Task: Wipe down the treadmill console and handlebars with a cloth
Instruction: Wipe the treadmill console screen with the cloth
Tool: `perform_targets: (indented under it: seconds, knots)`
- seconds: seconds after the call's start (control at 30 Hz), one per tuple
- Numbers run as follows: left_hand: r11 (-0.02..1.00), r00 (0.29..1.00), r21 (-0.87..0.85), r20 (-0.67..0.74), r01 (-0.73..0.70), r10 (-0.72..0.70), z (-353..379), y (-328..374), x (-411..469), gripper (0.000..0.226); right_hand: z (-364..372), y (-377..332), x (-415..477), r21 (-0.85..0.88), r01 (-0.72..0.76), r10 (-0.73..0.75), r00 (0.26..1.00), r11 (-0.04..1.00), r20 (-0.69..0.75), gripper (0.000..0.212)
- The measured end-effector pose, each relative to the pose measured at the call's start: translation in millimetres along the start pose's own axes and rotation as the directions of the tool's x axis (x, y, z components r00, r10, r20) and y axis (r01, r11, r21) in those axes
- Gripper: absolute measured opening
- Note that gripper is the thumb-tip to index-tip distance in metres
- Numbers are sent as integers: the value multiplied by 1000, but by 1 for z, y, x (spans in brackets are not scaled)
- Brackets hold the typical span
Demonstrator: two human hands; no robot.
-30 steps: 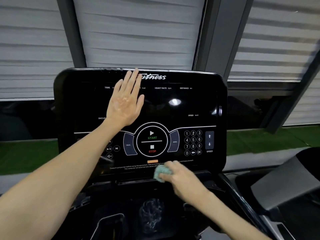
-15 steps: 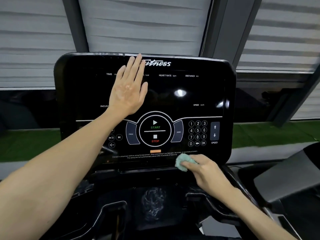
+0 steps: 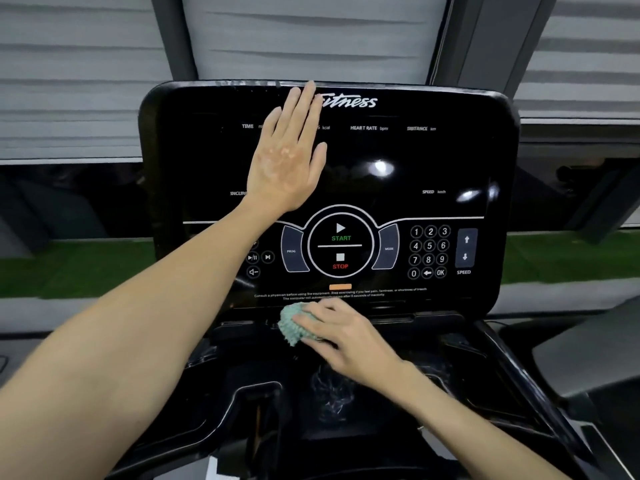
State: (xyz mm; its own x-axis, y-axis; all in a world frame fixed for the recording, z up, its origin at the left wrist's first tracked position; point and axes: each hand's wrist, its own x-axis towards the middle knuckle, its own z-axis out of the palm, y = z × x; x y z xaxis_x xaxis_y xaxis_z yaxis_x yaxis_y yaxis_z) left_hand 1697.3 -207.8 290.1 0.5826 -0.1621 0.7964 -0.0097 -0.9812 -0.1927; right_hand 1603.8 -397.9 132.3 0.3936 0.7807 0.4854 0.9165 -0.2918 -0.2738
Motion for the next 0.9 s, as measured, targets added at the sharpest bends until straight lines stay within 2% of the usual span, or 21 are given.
perform_targets:
  seconds: [0.2,0.33,0.5,0.67,0.9]
  knots:
    - [1000,1000,5,18,8,-8,0,0,0,60,-30,18,-27,-111,-42,38,998,993,-40,31]
    - [1000,1000,-7,18,7,-7,0,2,0,60,0,0,-12,-21,-53,51,995,998,-80,34]
    - [1000,1000,4,17,4,-4,0,1,0,60,39,-29,38,79,46,-38,994,996,-98,32]
    - [1000,1000,-5,20,4,-4,0,0,0,60,72,-38,69,76,187,-192,979,979,67,33]
    - [1000,1000,-25,14,2,-1,-1,0,-1,59,59,-45,74,22,314,-314,947,949,68,26]
